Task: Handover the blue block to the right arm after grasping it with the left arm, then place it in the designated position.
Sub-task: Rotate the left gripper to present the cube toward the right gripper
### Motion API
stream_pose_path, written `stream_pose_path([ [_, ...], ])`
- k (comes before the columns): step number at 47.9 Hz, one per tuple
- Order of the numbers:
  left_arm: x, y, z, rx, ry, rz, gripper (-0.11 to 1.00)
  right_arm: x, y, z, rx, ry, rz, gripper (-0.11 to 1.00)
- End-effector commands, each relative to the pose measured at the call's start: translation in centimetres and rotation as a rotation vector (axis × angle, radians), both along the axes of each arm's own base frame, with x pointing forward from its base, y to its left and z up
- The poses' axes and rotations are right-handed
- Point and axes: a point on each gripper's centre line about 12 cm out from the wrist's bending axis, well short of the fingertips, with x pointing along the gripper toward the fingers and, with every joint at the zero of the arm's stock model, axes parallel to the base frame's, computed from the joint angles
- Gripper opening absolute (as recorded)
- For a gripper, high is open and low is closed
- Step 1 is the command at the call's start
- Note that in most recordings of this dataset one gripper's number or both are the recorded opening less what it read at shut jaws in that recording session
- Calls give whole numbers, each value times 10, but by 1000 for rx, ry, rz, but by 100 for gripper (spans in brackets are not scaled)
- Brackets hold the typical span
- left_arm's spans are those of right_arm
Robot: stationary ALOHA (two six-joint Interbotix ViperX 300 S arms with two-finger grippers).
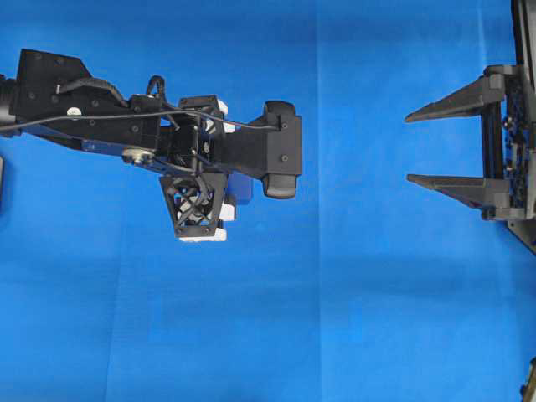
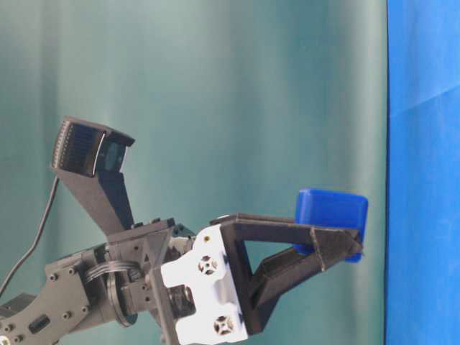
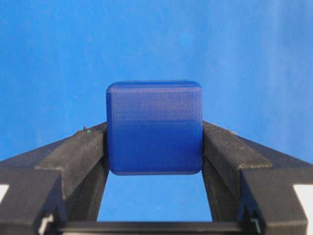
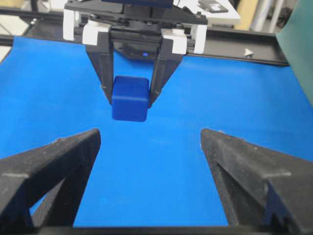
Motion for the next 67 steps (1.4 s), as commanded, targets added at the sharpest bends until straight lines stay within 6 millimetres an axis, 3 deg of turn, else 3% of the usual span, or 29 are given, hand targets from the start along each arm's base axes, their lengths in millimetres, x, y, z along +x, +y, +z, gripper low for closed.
stream_pose_path([
  [1,-2,0,20,1,-55,-2,49,3,0,10,3,-26,-2,95],
  [24,-8,-1,26,-6,-158,-2,49,3,0,11,3,-26,-2,95],
  [49,-22,-1,44,-28,-628,-5,49,4,0,9,1,-23,-2,95],
  [67,-51,-4,72,-47,-1051,-22,49,7,0,7,-2,-15,-1,95],
])
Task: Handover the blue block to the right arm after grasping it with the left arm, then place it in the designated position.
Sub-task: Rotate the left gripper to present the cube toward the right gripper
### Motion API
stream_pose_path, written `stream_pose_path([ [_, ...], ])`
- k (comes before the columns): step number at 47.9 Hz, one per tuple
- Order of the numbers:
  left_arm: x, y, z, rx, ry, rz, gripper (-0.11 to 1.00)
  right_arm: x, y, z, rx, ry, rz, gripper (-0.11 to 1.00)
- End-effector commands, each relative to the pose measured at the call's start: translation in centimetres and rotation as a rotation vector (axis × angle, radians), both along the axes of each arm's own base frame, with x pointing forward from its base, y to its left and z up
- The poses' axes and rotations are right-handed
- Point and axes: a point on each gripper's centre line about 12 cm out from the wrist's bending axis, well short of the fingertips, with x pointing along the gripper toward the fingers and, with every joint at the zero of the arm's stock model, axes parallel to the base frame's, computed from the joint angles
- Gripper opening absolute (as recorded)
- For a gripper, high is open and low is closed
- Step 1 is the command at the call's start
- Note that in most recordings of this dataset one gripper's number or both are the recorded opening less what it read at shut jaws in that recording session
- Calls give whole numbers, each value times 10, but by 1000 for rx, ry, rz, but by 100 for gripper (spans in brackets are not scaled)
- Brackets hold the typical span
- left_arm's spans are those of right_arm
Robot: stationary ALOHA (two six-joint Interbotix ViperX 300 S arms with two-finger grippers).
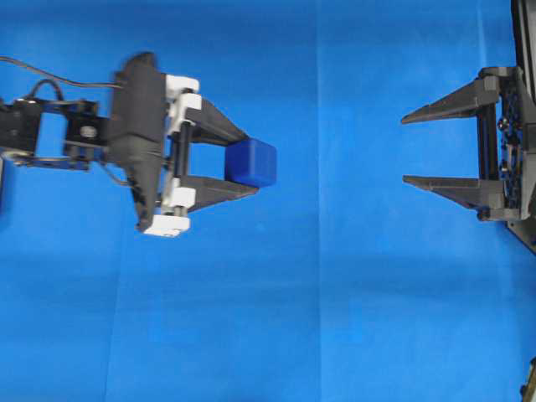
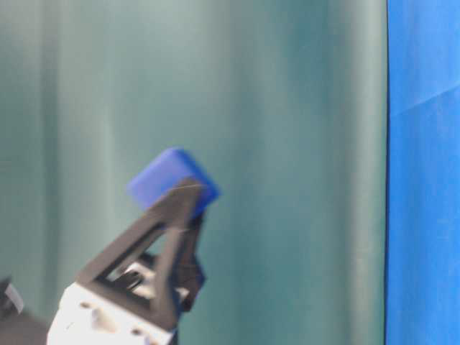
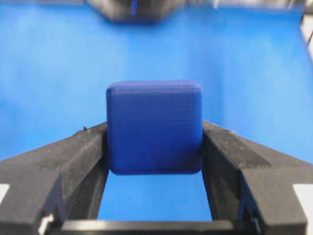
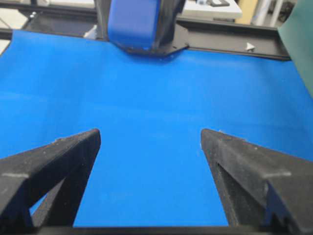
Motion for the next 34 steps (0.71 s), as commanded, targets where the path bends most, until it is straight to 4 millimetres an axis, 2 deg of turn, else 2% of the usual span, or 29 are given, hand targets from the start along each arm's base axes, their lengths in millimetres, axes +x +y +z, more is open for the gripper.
stream_pose_path([
  [1,-9,-2,20,-3,-123,-8,49,4,0,11,-2,-35,-1,95],
  [15,-22,-1,20,-6,-170,-8,49,5,0,15,-9,-47,1,95],
  [22,-22,-2,20,-7,-172,-9,49,7,1,27,-56,-78,12,95],
  [26,-22,-1,20,-6,-172,-8,49,8,4,34,-149,-90,32,95],
  [34,-23,-1,20,-11,-170,-7,49,10,8,35,-396,-91,71,94],
])
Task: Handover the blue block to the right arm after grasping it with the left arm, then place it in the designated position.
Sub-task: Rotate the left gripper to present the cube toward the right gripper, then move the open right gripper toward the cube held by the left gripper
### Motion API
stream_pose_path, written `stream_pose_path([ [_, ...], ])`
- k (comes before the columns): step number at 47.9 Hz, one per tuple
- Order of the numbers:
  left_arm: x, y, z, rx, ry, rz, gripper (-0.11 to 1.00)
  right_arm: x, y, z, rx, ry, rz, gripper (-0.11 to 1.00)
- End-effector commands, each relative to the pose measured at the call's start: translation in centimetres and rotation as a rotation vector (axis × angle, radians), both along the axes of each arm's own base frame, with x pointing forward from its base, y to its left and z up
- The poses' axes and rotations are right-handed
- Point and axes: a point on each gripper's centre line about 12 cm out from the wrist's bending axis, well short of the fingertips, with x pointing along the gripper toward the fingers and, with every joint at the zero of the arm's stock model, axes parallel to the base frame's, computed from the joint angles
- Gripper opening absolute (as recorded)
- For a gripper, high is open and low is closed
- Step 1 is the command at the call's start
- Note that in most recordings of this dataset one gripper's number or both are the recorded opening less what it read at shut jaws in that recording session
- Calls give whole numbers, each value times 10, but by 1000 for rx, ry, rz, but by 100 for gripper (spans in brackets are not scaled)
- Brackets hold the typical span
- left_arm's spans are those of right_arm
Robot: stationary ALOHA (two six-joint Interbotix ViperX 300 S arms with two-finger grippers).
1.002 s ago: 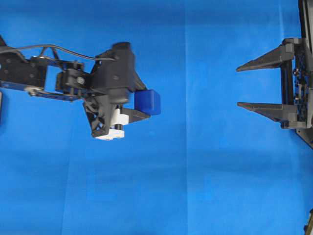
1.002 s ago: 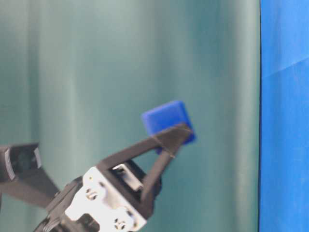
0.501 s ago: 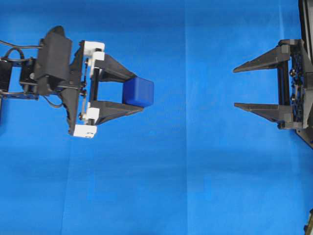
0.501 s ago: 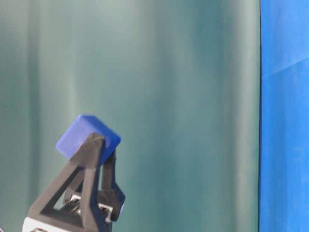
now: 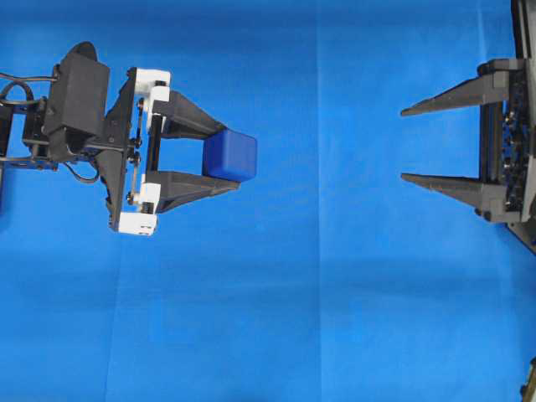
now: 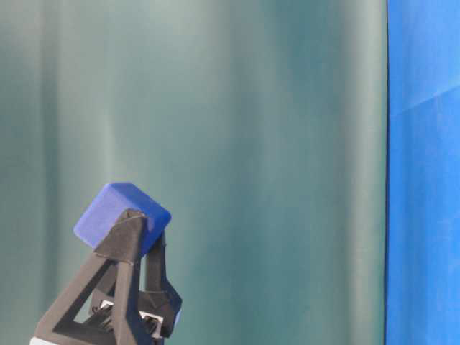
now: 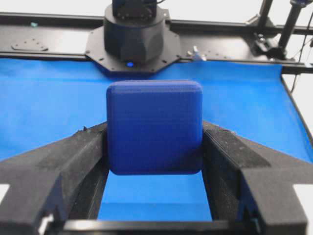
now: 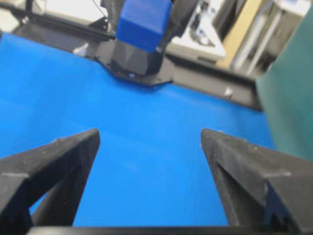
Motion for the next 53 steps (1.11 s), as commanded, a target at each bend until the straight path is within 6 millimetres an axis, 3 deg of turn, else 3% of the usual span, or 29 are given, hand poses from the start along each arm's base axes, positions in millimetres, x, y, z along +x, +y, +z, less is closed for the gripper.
stream_pose_path([
  [1,-2,-1,12,-5,-40,-2,49,3,3,10,-119,-27,21,94],
  [12,-2,-1,12,-8,-40,-3,49,3,9,9,-565,-52,72,94],
  [20,-3,-1,11,-9,-39,-4,49,3,9,7,-718,-52,78,94],
  [32,-3,-1,11,-11,-39,-2,49,3,9,7,-822,-60,78,94],
  [53,-3,-1,12,-11,-41,-2,49,3,10,11,-829,-79,78,94],
])
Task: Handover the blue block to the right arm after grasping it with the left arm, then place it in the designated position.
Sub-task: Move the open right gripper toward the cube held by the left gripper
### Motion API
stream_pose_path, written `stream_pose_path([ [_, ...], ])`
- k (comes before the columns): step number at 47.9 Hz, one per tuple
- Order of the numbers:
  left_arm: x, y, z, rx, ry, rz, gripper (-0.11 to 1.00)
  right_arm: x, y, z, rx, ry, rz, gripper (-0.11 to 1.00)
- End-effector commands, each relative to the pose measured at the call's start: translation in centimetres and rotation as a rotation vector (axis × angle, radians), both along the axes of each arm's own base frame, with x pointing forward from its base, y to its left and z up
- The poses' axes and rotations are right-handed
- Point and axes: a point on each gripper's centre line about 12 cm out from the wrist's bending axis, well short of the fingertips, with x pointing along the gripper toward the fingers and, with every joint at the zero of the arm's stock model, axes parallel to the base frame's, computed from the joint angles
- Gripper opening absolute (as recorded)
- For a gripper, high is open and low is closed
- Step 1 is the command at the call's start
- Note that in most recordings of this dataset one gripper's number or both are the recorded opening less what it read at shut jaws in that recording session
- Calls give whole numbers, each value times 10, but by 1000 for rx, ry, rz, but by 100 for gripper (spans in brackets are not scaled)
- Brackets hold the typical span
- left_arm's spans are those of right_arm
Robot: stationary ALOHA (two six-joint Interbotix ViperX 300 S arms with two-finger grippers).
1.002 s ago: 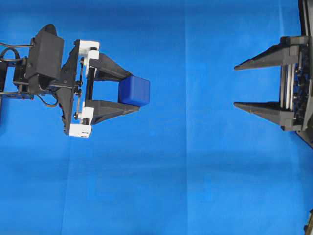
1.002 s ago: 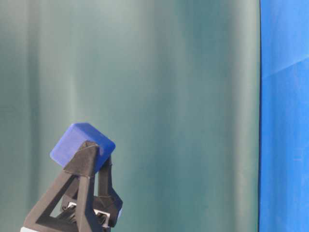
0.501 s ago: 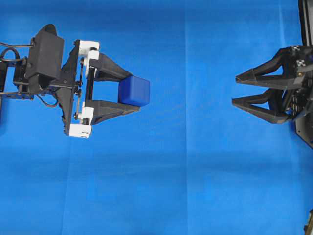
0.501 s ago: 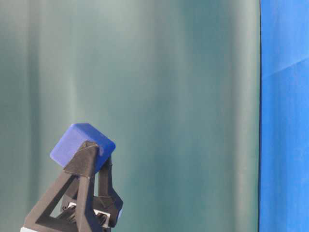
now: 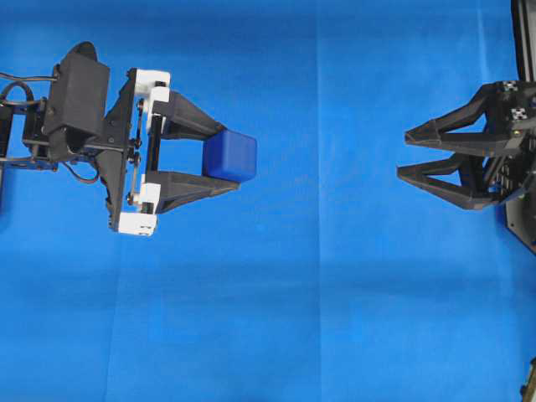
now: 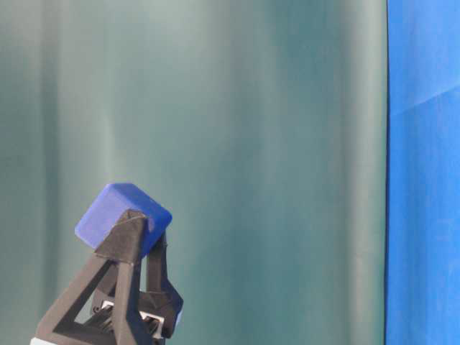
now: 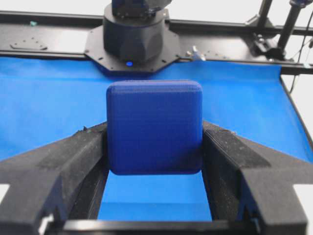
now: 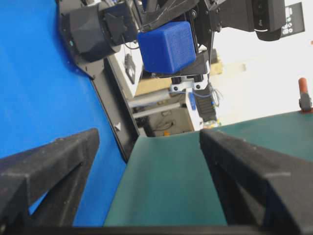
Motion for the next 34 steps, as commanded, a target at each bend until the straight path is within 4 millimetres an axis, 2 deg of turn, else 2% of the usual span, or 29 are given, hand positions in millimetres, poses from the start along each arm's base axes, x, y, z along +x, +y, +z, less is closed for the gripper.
stream_pose_path([
  [1,-2,-1,12,-5,-40,-2,49,2,1,11,1,-30,7,94],
  [34,-2,-1,12,-5,-38,-2,49,7,2,8,2,-17,13,94],
])
